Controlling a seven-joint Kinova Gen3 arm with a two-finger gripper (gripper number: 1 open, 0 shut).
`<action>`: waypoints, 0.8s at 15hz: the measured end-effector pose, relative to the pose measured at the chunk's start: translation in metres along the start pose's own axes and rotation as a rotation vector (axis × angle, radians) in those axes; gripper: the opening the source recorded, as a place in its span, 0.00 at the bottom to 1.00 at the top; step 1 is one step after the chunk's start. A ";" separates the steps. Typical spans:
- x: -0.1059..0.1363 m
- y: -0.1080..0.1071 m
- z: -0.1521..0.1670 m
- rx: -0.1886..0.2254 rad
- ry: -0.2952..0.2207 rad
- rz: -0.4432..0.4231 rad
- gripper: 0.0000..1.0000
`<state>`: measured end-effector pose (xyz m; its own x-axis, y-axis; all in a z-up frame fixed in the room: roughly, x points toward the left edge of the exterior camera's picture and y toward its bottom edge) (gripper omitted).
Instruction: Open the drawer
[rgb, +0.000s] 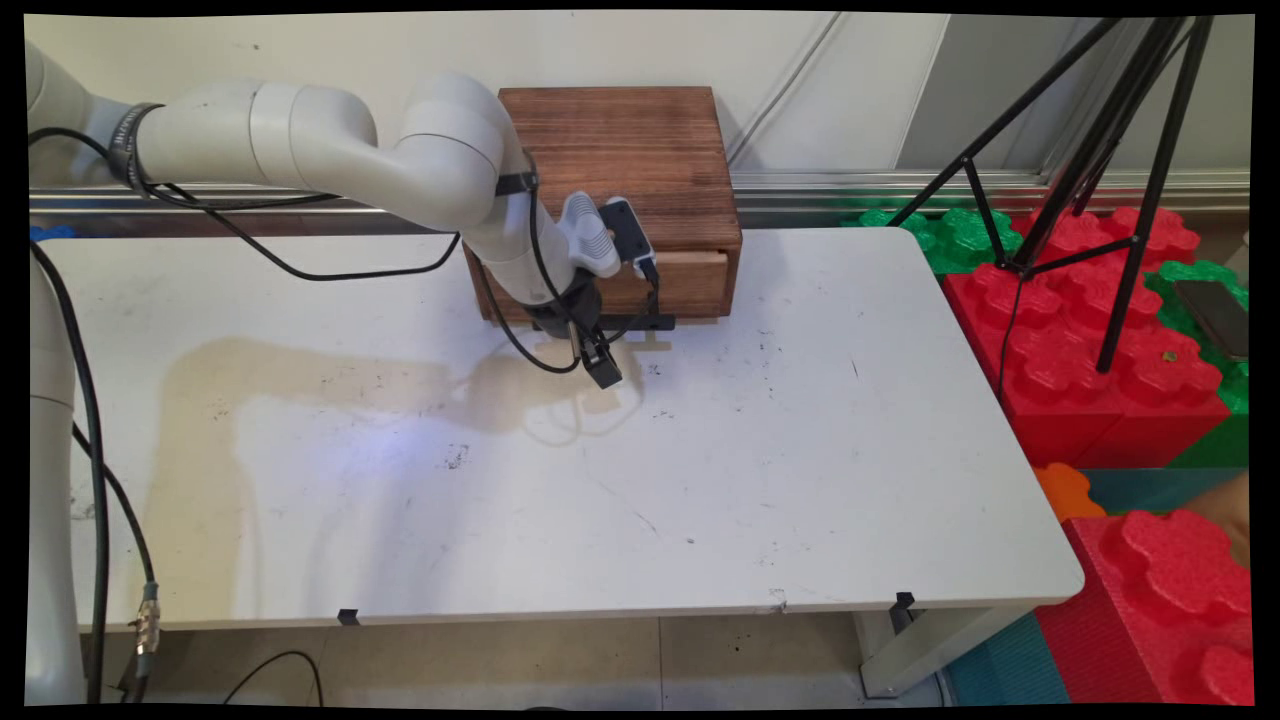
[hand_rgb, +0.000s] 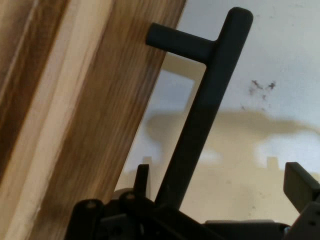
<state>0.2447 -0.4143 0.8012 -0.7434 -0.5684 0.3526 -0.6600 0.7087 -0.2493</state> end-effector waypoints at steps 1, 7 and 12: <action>-0.001 0.002 -0.001 -0.004 -0.002 0.000 1.00; -0.006 0.018 -0.010 -0.032 -0.006 0.006 1.00; -0.015 0.036 -0.022 -0.063 -0.009 0.026 1.00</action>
<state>0.2339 -0.3708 0.8072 -0.7613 -0.5533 0.3381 -0.6327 0.7480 -0.2005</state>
